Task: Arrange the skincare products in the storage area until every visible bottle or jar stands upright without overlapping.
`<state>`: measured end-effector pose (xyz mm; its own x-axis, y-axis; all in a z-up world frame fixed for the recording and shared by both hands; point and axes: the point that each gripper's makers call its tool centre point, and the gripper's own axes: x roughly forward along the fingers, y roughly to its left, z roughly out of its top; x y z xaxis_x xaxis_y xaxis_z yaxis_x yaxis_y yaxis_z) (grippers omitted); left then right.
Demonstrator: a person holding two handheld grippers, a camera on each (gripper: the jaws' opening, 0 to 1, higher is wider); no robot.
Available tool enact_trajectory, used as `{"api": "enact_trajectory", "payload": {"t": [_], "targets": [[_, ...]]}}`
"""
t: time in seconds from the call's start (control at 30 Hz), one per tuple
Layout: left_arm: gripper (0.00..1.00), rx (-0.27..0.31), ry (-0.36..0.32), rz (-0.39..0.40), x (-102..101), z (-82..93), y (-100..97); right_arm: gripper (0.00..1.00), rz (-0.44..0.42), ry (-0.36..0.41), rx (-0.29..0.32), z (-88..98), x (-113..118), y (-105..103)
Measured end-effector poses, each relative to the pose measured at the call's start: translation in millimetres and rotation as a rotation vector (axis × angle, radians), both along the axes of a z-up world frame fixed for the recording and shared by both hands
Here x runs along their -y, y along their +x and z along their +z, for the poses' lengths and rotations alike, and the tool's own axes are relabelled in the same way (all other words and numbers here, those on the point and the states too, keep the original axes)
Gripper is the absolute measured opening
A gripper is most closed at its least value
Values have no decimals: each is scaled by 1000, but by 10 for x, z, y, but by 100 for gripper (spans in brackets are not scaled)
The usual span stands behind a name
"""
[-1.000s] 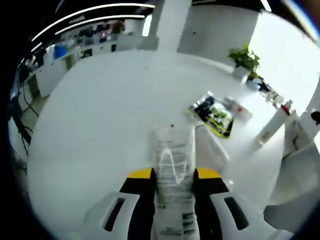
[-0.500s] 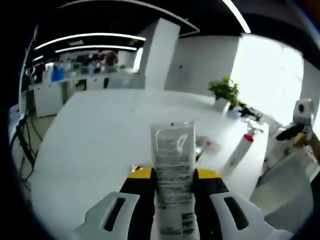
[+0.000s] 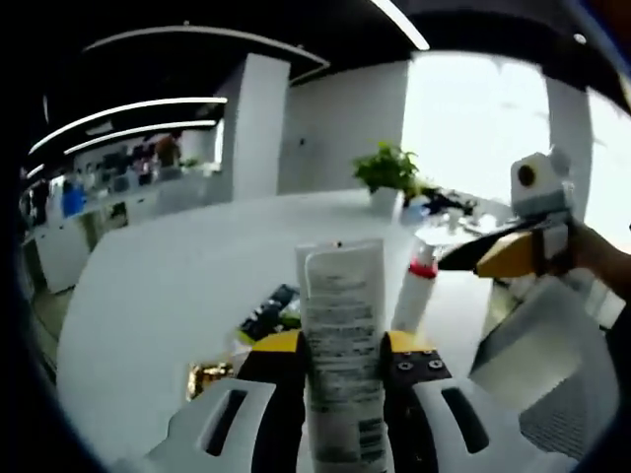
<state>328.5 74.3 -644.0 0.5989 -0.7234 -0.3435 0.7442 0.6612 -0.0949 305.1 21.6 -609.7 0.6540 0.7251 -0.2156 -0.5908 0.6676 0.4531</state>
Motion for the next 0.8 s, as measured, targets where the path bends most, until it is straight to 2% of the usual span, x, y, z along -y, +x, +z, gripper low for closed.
{"api": "enact_trajectory", "payload": {"t": [0.1, 0.27, 0.43, 0.57, 0.6, 0.7, 0.8], "targets": [[25, 4, 8, -21, 123, -16, -78, 26, -37, 59, -28, -37, 20, 64], [25, 62, 66, -64, 257, 17, -168, 24, -47, 148, -96, -123, 23, 92], [25, 103, 110, -95, 342, 27, -218, 19, -58, 215, -119, -126, 43, 135], [25, 119, 138, -105, 370, 5, -218, 9, -42, 225, -119, -105, 20, 119], [25, 120, 141, -103, 367, 6, -210, 8, -52, 217, -121, -110, 28, 127], [26, 119, 153, -100, 373, -6, -183, 6, -38, 173, -71, -63, 7, 128], [26, 108, 188, -96, 391, -62, -134, 4, -27, -3, 23, -58, -35, 137]]}}
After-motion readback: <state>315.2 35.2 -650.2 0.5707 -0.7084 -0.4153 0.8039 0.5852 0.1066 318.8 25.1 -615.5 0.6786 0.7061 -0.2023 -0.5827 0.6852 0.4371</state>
